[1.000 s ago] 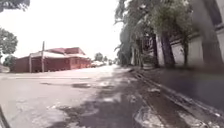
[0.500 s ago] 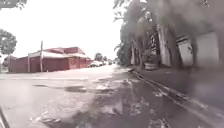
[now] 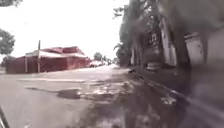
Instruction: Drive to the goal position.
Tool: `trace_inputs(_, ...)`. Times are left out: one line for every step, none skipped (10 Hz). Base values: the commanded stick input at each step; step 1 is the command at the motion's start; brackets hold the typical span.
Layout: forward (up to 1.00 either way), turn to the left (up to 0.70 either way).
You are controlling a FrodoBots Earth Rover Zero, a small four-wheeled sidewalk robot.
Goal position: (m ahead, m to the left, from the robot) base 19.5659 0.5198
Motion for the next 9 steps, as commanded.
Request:
trace_inputs(0.7,0.01)
trace_inputs(0.7,0.01)
trace_inputs(0.7,0.01)
trace_inputs(0.7,0.01)
trace_inputs(0.7,0.01)
trace_inputs(0.7,0.01)
trace_inputs(0.7,0.01)
trace_inputs(0.7,0.01)
trace_inputs(0.7,0.01)
